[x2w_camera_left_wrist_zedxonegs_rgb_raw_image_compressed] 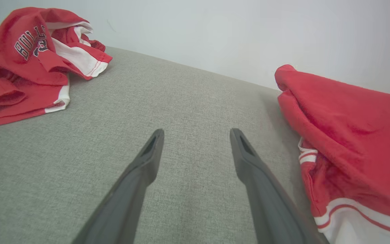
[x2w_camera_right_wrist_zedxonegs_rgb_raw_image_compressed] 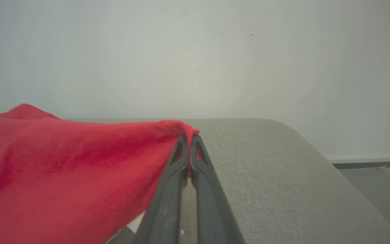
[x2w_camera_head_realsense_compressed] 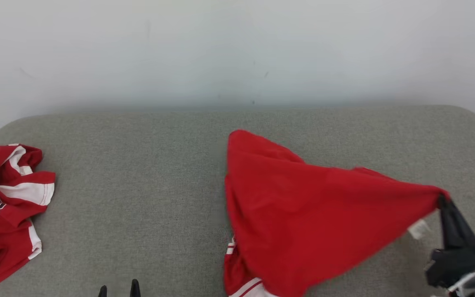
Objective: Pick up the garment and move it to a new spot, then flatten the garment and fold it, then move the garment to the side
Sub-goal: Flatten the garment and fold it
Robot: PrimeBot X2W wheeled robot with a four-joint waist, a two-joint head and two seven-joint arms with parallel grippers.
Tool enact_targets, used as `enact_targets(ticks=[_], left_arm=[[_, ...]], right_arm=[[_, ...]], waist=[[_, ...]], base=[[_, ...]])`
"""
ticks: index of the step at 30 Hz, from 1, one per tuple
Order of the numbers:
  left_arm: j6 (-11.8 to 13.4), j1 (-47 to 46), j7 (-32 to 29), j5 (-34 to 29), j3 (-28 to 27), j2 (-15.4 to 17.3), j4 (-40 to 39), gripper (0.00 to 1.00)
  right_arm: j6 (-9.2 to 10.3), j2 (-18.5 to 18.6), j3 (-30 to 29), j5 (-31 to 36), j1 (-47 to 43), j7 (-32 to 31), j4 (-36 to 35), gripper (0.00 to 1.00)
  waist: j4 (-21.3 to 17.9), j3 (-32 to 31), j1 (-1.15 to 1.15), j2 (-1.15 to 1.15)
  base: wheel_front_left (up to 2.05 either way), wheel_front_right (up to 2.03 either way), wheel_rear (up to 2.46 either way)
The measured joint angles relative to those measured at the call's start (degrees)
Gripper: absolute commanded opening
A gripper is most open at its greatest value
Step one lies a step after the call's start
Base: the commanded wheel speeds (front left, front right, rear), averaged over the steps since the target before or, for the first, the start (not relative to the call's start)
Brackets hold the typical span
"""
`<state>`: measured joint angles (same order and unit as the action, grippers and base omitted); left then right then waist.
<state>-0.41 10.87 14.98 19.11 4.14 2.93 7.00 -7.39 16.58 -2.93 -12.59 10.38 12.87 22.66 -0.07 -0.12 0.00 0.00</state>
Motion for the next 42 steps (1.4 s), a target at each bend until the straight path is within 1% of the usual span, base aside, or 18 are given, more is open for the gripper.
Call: enact_targets(ticks=[3, 6, 10, 11, 12, 16, 22, 31, 35, 38, 42], left_arm=[[0.0, -0.2, 0.0, 0.1, 0.6, 0.0, 0.2, 1.0], [-0.2, -0.2, 0.0, 0.1, 0.4, 0.0, 0.4, 1.0], [-0.4, -0.2, 0.0, 0.4, -0.2, 0.0, 0.7, 1.0], [-0.5, -0.1, 0.0, 0.5, -0.2, 0.0, 0.9, 1.0], [-0.6, -0.1, 0.0, 0.6, -0.2, 0.0, 1.0, 1.0], [-0.7, -0.2, 0.0, 0.8, -0.3, 0.0, 1.4, 1.0], [-1.3, -0.4, 0.0, 0.7, -0.4, 0.0, 1.8, 1.0], [-2.6, -1.5, 0.0, 0.4, 0.4, 0.0, 3.2, 1.0], [-2.9, -1.9, 0.0, 0.1, 1.4, 0.0, 4.0, 1.0], [-3.5, -2.5, 0.0, -0.5, 2.7, 0.0, 5.2, 1.0], [-4.4, -4.2, 0.0, -2.1, 5.0, 0.0, 7.2, 1.0]], right_arm=[[0.0, 0.9, -4.6, 0.0, -3.2, -0.8, -0.7, 0.0], [0.0, 0.3, -8.2, 0.4, -6.0, -1.7, -2.1, 0.0], [0.0, -1.1, -9.8, 1.4, -8.3, -3.1, -2.9, 0.0], [0.0, -1.6, -10.0, 2.1, -8.6, -3.3, -2.9, 0.1], [-0.01, -1.9, -9.9, 3.2, -8.8, -3.5, -2.9, 1.0], [-0.01, -3.6, -10.6, 5.8, -8.6, -2.2, -4.0, 1.0], [0.0, -5.4, -10.8, 7.7, -7.5, 0.3, -6.7, 1.0], [0.0, -9.9, -6.8, 7.3, -7.2, 2.1, -7.9, 1.0], [-0.01, -11.6, -4.0, 6.4, -7.8, 2.3, -12.6, 1.0], [0.0, -12.7, -2.6, 6.3, -9.7, 2.3, -14.0, 1.0], [0.0, -13.4, -1.1, 6.1, -10.6, 2.3, -13.9, 1.0]], waist=[[-0.3, 0.3, 0.0, 0.0], [-0.3, 0.4, 0.0, 0.0], [-0.7, 0.6, 0.0, 0.0], [-0.8, 0.6, 0.0, 0.0], [-0.9, 0.6, 0.0, 0.0], [-1.2, 0.4, 0.0, 0.0], [-1.7, 0.0, 0.0, 0.0], [-2.6, 0.5, 0.0, 0.0], [-3.1, 0.8, 0.0, 0.0], [-3.6, 0.9, 0.0, 0.0], [-4.2, 0.9, 0.0, 0.0]], base=[[0.0, 0.0, 0.0], [0.0, 0.0, 0.0], [0.0, 0.0, 0.0], [0.0, 0.0, 0.0], [0.0, 0.0, 0.0], [0.0, 0.0, 0.0], [0.0, 0.0, 0.0], [0.0, 0.0, 0.0], [0.0, 0.0, 0.0], [0.0, 0.0, 0.0], [0.0, 0.0, 0.0]])
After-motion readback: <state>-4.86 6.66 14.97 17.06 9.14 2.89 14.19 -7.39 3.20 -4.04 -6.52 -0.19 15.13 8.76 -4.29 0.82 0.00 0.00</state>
